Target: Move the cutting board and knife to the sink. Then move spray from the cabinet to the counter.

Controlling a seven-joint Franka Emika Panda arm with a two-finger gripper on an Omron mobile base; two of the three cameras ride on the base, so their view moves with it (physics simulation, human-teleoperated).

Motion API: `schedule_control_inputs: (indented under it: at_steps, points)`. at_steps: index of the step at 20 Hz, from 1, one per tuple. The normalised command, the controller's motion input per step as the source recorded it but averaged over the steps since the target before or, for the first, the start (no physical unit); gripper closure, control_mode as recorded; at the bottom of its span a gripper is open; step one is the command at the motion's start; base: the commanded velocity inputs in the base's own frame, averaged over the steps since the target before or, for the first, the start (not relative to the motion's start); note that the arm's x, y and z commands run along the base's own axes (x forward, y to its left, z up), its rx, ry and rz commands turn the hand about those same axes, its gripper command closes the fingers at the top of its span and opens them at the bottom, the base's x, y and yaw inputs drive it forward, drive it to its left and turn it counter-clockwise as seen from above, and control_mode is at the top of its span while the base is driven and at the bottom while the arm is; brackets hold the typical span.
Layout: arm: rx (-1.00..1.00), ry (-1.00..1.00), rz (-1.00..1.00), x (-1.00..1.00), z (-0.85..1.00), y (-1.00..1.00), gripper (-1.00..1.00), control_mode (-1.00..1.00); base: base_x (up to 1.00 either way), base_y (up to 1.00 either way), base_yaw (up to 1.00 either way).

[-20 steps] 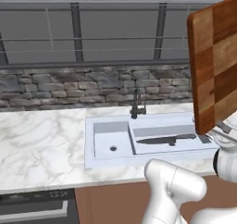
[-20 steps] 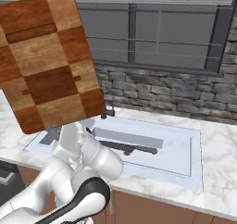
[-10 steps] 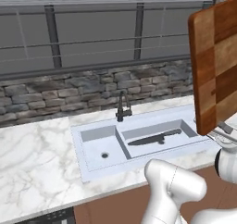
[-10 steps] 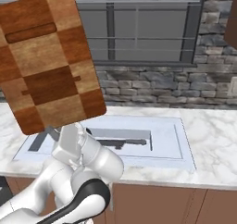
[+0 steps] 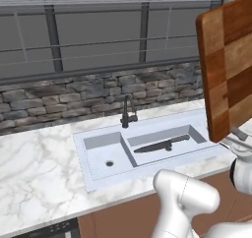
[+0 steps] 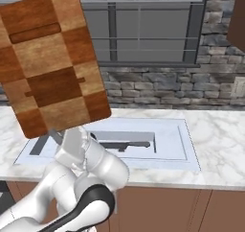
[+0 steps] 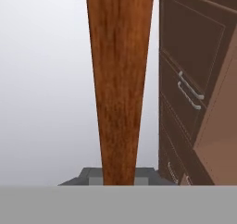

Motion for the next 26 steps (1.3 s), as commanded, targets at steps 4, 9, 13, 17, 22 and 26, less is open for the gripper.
schedule_control_inputs:
  at_steps: [4, 9, 13, 17, 22, 26]
  points:
    - [0.00, 0.15, 0.00, -0.03, -0.01, -0.11, 1.00, -1.00, 0.00, 0.00, 0.00]
    - [0.00, 0.28, -0.08, -0.24, 0.00, -0.50, 1.00, -1.00, 0.00, 0.00, 0.00]
    - [0.00, 0.36, -0.18, -0.24, 0.00, -0.67, 1.00, -1.00, 0.00, 0.00, 0.00]
    - [0.00, 0.44, -0.20, -0.06, 0.00, -0.48, 1.00, -1.00, 0.00, 0.00, 0.00]
    - [0.00, 0.34, -0.11, 0.09, 0.00, -0.13, 1.00, -1.00, 0.00, 0.00, 0.00]
    - [-0.01, 0.20, 0.00, 0.12, 0.00, 0.05, 1.00, -1.00, 0.00, 0.00, 0.00]
